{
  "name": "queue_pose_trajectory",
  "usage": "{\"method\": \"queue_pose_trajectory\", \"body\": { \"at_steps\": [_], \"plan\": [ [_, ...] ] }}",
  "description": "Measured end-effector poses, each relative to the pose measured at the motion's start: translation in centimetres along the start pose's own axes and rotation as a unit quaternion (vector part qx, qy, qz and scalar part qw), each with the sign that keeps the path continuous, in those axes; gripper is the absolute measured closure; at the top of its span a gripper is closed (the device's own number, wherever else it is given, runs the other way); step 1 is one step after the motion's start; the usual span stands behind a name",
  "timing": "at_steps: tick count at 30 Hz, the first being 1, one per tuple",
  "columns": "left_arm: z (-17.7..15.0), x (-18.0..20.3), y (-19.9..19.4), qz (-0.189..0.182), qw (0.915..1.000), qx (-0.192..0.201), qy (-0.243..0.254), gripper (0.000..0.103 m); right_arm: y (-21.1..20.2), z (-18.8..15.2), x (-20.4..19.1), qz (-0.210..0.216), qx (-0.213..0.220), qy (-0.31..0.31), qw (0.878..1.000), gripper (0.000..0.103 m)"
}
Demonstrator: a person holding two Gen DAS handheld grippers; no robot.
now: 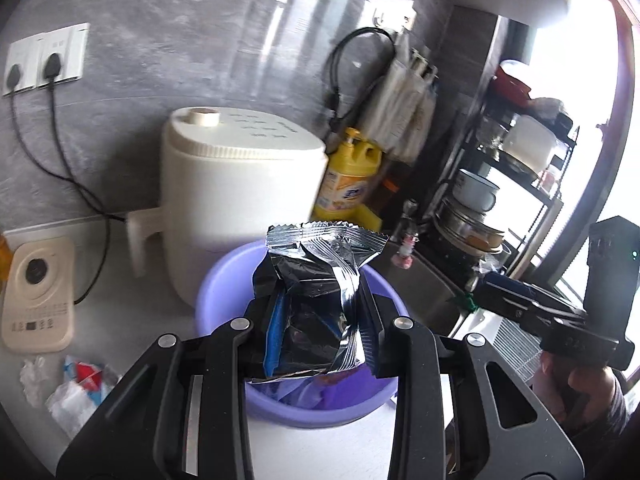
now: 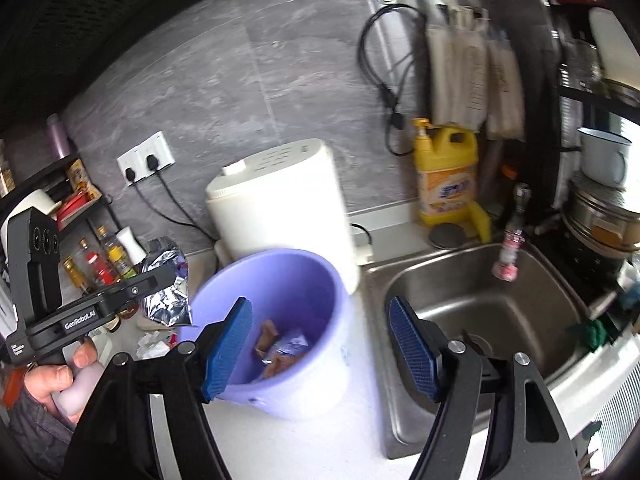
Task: Collect trash
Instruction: 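Carry both items over the purple bucket and open both tools to drop them, then move both open tools back to the remaining trash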
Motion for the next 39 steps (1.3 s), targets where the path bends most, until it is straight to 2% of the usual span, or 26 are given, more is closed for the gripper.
{"method": "queue_pose_trajectory", "body": {
  "at_steps": [3, 4, 5, 6, 9, 14, 19, 31, 36, 39],
  "plan": [
    [0.1, 0.8, 0.7, -0.006, 1.0, -0.002, 0.005, 0.068, -0.7, -0.3, 0.9, -0.01, 0.0, 0.009, 1.0, 0.033],
    [0.1, 0.9, 0.9, -0.007, 0.9999, -0.002, 0.008, 0.052, -0.8, -0.4, 1.1, -0.012, 0.0, 0.011, 1.0, 0.032],
    [0.0, 1.1, 1.0, -0.002, 0.9999, -0.002, 0.01, 0.043, -0.9, -0.5, 1.2, -0.014, -0.001, 0.012, 1.0, 0.03],
    [0.0, 1.0, 0.8, 0.001, 1.0, 0.006, 0.007, 0.038, -1.0, -0.5, 1.3, -0.015, -0.002, 0.011, 1.0, 0.028],
    [-0.1, 0.4, 0.1, 0.006, 0.9999, 0.014, -0.008, 0.036, -0.8, -0.5, 0.8, -0.008, -0.006, 0.002, 1.0, 0.027],
    [-0.9, -2.4, -2.0, 0.051, 0.9979, 0.022, -0.034, 0.027, 0.8, -0.3, -1.3, 0.026, -0.02, -0.019, 0.999, 0.026],
    [-2.0, -5.5, -5.0, 0.1, 0.9925, 0.032, -0.062, 0.01, 2.8, -0.3, -4.9, 0.075, -0.031, -0.049, 0.996, 0.02],
    [-5.3, -12.3, -12.0, 0.215, 0.9688, 0.039, -0.118, 0.006, 6.9, -1.4, -13.8, 0.176, -0.057, -0.112, 0.976, 0.009],
    [-6.5, -14.5, -14.4, 0.242, 0.9594, 0.042, -0.138, 0.006, 8.3, -2.3, -17.7, 0.217, -0.073, -0.14, 0.963, 0.009],
    [-7.2, -15.9, -15.7, 0.259, 0.9528, 0.043, -0.153, 0.006, 9.4, -3.0, -19.8, 0.238, -0.089, -0.157, 0.954, 0.016]
  ]
}}
Point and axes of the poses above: each gripper's, at about its wrist camera, not at the fingertips, and y roughly the way its jaws point, x to its right, z to its top, the point moved 2 cm from there along y, roughly the way its jaws point, and after that the axes turned 4 degrees about z, right-handed, at the moved point
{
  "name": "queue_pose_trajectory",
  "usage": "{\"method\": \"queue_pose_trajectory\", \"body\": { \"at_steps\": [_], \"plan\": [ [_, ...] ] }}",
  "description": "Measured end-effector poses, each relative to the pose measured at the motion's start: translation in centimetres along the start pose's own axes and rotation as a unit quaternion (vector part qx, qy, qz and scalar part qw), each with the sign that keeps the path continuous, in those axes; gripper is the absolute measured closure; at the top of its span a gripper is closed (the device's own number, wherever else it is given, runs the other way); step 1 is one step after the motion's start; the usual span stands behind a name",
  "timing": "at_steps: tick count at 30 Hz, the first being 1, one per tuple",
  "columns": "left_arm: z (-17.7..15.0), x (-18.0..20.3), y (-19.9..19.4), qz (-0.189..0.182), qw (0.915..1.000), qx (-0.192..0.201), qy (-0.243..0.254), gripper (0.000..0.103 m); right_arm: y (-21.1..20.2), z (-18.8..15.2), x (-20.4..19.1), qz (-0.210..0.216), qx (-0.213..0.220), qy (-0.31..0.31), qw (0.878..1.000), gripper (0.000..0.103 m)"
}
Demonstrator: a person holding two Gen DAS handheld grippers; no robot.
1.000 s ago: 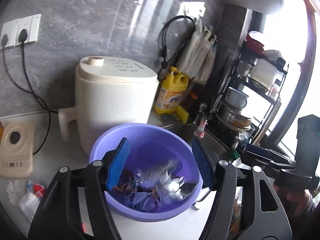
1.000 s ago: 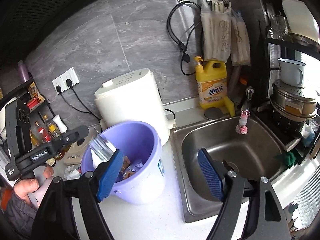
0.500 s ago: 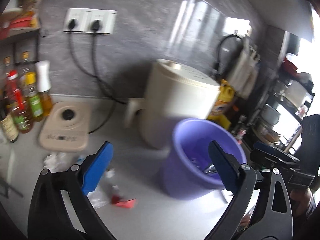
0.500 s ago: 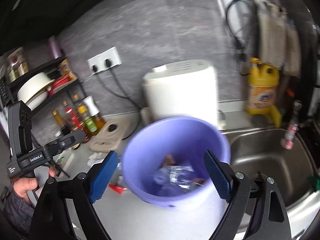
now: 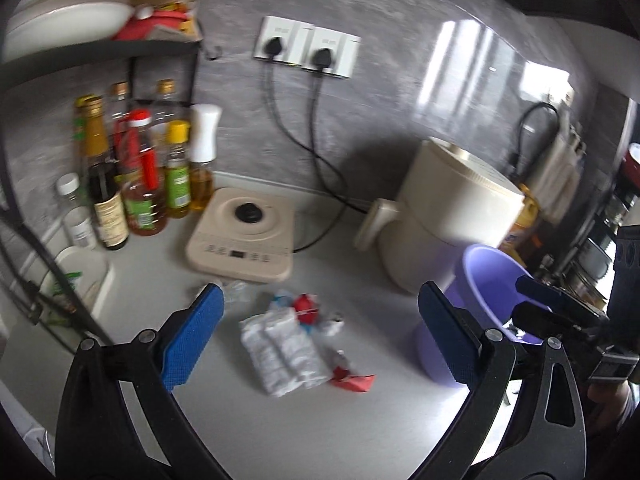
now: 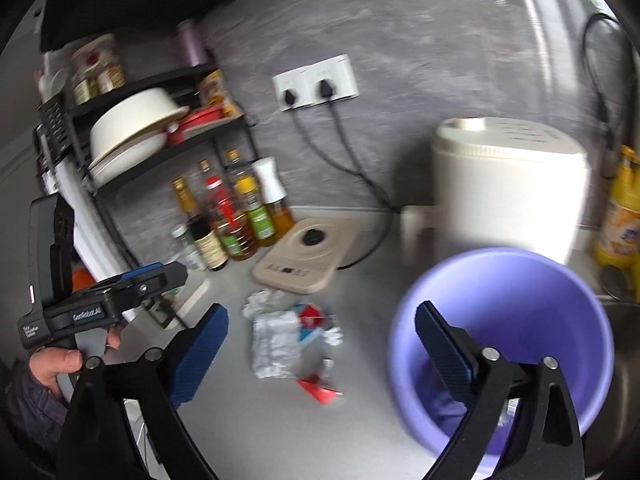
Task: Collect trash
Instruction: 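Move both open tools back to the remaining trash, then grasp the white plastic bag with the left tool while the right tool grasps the red wrapper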
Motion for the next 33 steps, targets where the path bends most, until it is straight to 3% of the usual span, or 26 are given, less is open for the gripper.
{"method": "queue_pose_trajectory", "body": {
  "at_steps": [11, 18, 27, 29, 30, 31, 33],
  "plan": [
    [-1.8, -4.4, 0.4, 0.028, 0.9992, -0.028, -0.012, 0.009, 6.5, -2.7, -4.4, 0.042, -0.085, -0.048, 0.994, 0.034],
    [-3.3, -6.6, 3.1, 0.005, 0.9975, -0.07, -0.009, 0.022, 10.5, -5.8, -3.6, 0.009, -0.139, -0.032, 0.99, 0.038],
    [-4.1, -7.9, 8.5, -0.039, 0.9929, -0.109, 0.025, 0.03, 15.2, -9.3, -1.1, -0.067, -0.168, 0.01, 0.984, 0.038],
    [-4.2, -7.9, 9.7, -0.048, 0.9913, -0.117, 0.036, 0.031, 16.5, -10.5, -0.2, -0.078, -0.191, 0.03, 0.978, 0.059],
    [-4.2, -7.9, 10.1, -0.049, 0.9907, -0.121, 0.04, 0.031, 16.9, -10.9, 0.2, -0.073, -0.2, 0.042, 0.976, 0.078],
    [-4.2, -7.8, 10.6, -0.051, 0.9899, -0.124, 0.045, 0.031, 17.0, -11.1, 0.2, -0.072, -0.204, 0.047, 0.975, 0.09],
    [-4.2, -7.7, 11.6, -0.062, 0.9881, -0.131, 0.052, 0.031, 16.7, -11.0, -0.3, -0.087, -0.198, 0.03, 0.976, 0.093]
  ]
}}
Point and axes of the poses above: each gripper's, at about its wrist camera, not at the fingertips, and y roughly the way its jaws point, x to its right, z to its top, the point moved 2 cm from there along y, roughly the way its jaws point, and after that the axes turned 4 degrees about z, right-handed, at the moved point
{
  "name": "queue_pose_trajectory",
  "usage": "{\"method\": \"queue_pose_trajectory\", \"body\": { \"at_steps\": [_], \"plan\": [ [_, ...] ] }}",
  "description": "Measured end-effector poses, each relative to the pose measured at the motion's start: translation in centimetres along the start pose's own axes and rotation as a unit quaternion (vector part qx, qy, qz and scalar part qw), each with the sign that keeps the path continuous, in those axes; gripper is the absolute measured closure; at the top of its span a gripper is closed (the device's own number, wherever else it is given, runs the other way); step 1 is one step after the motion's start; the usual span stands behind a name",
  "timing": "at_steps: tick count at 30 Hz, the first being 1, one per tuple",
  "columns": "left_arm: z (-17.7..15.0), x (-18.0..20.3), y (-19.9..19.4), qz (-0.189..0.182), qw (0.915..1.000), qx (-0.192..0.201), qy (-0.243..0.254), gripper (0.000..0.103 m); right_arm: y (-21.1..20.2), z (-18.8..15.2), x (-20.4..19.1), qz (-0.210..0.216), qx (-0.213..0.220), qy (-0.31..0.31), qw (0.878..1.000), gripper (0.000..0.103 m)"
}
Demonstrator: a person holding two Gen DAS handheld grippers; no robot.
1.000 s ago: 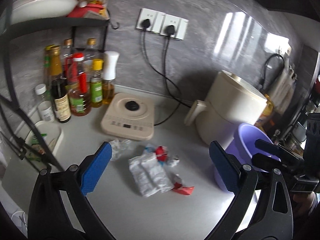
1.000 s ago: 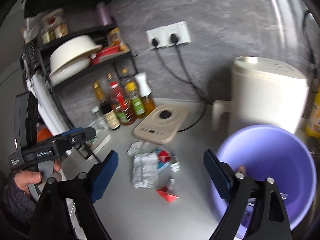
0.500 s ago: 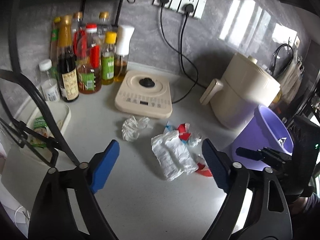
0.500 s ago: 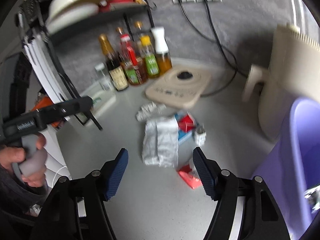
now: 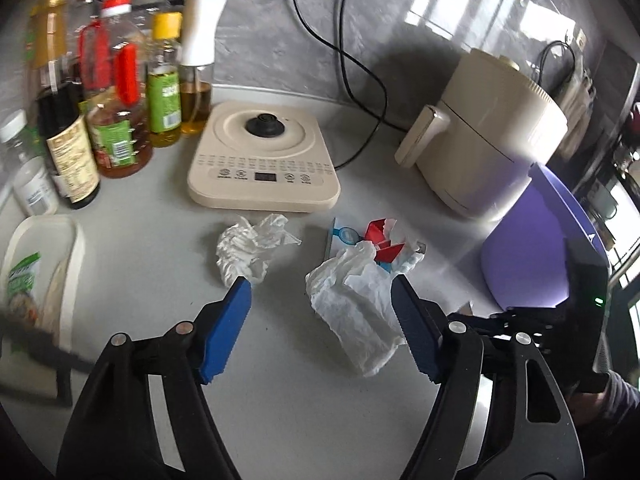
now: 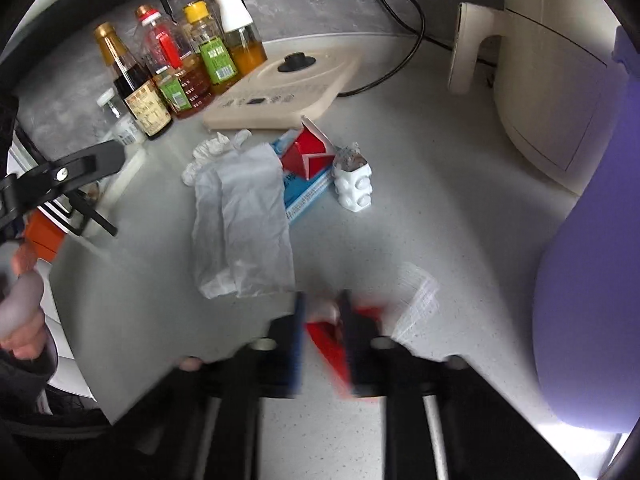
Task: Collect trash
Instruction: 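Grasp the white plastic bag with the left tool while the right tool grasps the red wrapper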
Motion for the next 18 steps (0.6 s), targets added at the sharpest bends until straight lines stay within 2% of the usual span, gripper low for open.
{"method": "queue_pose_trajectory", "body": {
  "at_steps": [14, 17, 18],
  "plan": [
    [0.8, 1.6, 6.3, -0.055, 0.9971, -0.042, 0.033, 0.034, -4.4, 0.4, 0.0, -0.025, 0.043, 0.049, 0.998, 0.093],
    [0.8, 2.0, 6.9, -0.063, 0.996, -0.044, 0.046, 0.041, -4.6, 0.5, 0.0, -0.031, 0.047, 0.055, 0.997, 0.093],
    [0.7, 2.2, 7.2, -0.063, 0.9955, -0.049, 0.051, 0.047, -4.6, 0.6, 0.0, -0.032, 0.048, 0.056, 0.997, 0.093]
  ]
}}
Point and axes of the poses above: each gripper's, at about its wrist camera, not at the fingertips, and y roughly the way its jaws point, x to its right, z to its top, the point moved 2 cm from there along y, roughly the way its jaws point, and after that the axes turned 4 degrees about z, right-handed, at the moved point
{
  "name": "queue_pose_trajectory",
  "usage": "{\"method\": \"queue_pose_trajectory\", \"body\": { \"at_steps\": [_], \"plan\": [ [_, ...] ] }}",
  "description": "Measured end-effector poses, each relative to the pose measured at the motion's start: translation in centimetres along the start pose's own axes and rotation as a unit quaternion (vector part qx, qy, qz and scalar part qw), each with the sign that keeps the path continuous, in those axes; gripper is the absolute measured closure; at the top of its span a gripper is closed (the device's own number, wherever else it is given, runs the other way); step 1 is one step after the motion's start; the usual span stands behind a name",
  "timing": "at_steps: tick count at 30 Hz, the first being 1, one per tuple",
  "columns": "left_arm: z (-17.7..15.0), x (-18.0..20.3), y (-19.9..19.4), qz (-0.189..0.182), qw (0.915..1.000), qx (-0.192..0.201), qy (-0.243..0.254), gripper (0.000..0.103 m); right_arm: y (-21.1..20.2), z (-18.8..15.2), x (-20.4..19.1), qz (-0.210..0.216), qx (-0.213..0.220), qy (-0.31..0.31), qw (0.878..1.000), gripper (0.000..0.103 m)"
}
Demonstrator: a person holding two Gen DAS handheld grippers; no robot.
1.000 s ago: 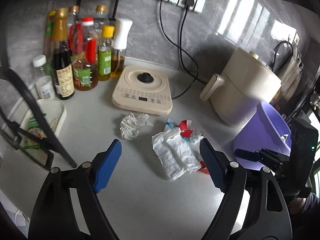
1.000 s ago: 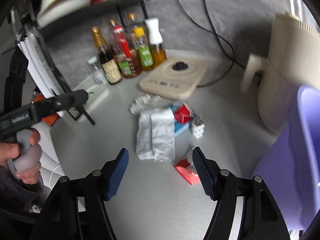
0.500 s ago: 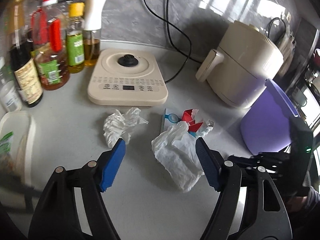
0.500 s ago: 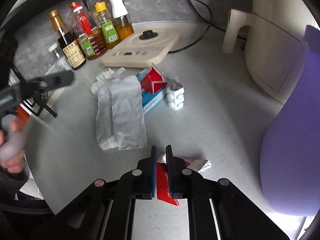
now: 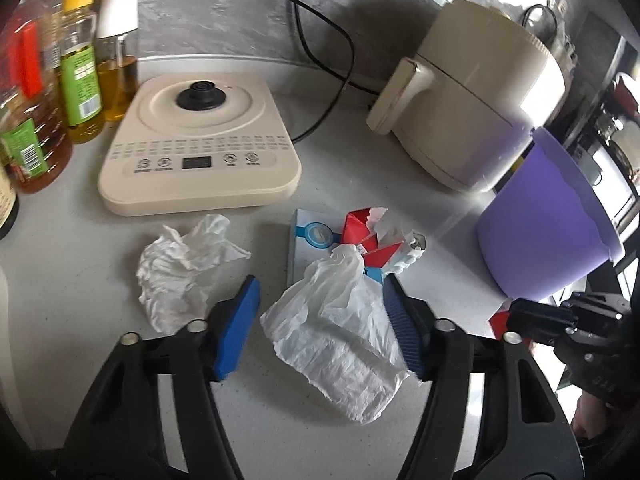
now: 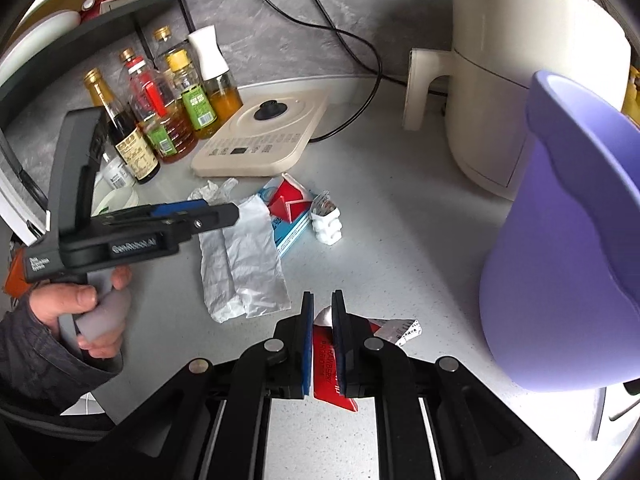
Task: Collect trash
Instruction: 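Grasp the white plastic bag with the left tool while the right tool grasps the red wrapper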
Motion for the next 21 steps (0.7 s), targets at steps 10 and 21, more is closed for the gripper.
{"method": "queue_pose_trajectory", "body": {
  "at_steps": [10, 21],
  "plan": [
    [-0.7, 0.7, -1.4, -0.002, 0.9996, -0.006, 0.028, 0.098, -2.7, 0.8, -0.9, 0.01, 0.021, -0.015, 1.0, 0.093],
    [0.8, 2.1, -8.2, 0.007, 0.9978, 0.065, -0.01, 0.098, -5.2, 2.5, -1.1, 0.049, 0.049, -0.041, 0.997, 0.093]
  ]
}}
Point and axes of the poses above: each gripper's, at about its wrist camera, not at the fingertips, and y roughly the way its jaws point, x to its right, z to its top, the point moved 2 cm from there along y, roughly the way its jaws point, and after that the axes turned 4 degrees about z, right-handed, at the moved point
